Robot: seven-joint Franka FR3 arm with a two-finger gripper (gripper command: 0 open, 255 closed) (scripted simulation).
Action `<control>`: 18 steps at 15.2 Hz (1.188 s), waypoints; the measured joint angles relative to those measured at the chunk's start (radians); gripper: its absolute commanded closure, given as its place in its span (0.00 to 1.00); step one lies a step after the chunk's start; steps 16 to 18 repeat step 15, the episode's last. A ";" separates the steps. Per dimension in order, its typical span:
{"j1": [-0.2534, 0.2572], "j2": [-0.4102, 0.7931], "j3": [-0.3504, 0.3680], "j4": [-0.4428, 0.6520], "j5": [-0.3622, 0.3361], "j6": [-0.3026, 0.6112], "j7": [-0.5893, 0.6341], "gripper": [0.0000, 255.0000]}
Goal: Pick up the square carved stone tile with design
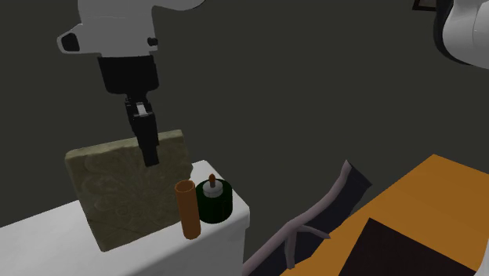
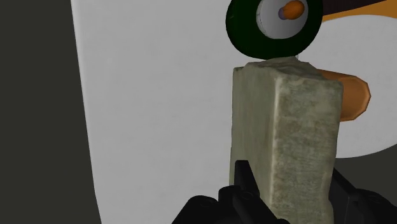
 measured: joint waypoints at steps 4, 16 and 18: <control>0.005 0.018 0.001 0.073 -0.004 -0.057 0.006 1.00; 0.025 0.091 0.003 0.329 -0.019 -0.239 0.020 1.00; 0.025 0.091 0.003 0.329 -0.019 -0.239 0.020 1.00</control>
